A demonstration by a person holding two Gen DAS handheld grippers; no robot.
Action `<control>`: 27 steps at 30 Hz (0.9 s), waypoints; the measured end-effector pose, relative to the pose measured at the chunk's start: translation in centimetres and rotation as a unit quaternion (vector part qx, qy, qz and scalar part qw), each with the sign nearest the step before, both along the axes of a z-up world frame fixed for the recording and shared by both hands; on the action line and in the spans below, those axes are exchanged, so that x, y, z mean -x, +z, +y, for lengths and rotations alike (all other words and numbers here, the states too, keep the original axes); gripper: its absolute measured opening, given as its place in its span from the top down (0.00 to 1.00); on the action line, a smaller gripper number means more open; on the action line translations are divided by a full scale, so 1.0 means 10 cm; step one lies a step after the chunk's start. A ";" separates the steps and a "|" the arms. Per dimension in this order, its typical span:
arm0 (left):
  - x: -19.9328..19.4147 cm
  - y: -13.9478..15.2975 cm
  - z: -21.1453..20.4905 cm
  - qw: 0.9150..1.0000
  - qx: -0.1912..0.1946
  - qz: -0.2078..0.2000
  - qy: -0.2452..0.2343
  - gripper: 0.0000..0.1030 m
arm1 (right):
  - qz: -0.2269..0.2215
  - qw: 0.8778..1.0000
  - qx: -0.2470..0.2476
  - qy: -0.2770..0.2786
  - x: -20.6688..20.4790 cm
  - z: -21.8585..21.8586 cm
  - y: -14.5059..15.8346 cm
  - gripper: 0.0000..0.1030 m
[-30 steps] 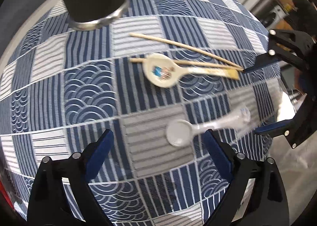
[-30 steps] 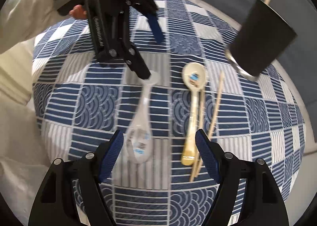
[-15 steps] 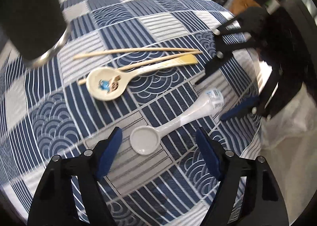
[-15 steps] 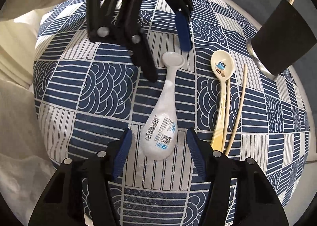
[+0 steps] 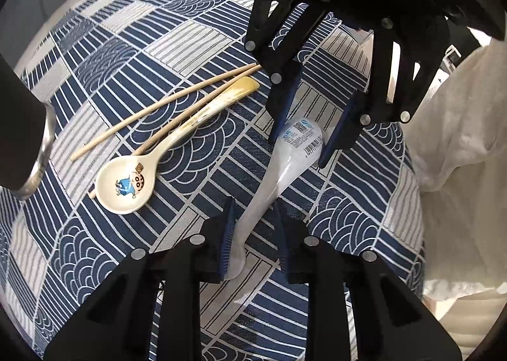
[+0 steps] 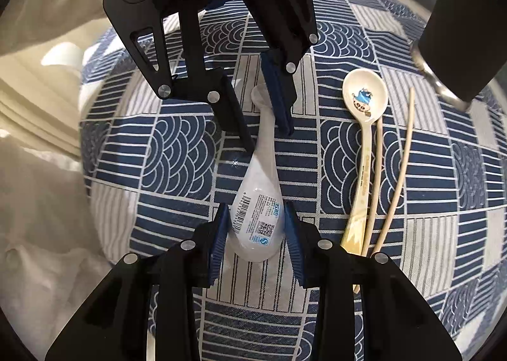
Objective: Organize utensils
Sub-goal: 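Lift the white plastic spoon and carry it over the black cup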
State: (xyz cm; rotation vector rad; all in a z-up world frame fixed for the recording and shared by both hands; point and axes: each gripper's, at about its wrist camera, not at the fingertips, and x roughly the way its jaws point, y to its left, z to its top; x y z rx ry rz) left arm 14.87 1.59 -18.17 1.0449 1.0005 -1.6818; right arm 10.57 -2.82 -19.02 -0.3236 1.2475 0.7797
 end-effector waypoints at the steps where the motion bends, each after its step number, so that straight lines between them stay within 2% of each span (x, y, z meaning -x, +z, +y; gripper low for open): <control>1: 0.00 0.00 -0.01 1.000 -0.002 0.001 -0.003 0.77 | 0.011 1.000 -0.008 0.005 -0.04 -0.03 0.00 0.68; 5: 0.07 -0.01 -0.06 1.000 -0.015 -0.009 -0.021 0.82 | 0.036 0.999 -0.016 0.025 -0.19 -0.09 -0.01 0.69; 7: 0.12 -0.03 -0.18 1.000 -0.016 -0.014 -0.020 0.83 | 0.030 0.999 -0.006 0.035 -0.23 -0.10 0.03 0.69; 10: 0.12 0.05 -0.10 1.000 -0.017 -0.009 -0.014 0.84 | 0.025 0.999 -0.007 0.045 -0.33 -0.09 0.16 0.69; 18: -0.03 0.49 0.16 0.999 0.016 -0.030 0.012 0.84 | -0.007 0.998 0.013 0.069 -0.40 -0.13 0.60 0.69; 27: -0.16 1.15 0.28 0.995 0.058 -0.080 0.032 0.85 | -0.064 0.993 0.051 0.091 -0.48 -0.11 1.25 0.68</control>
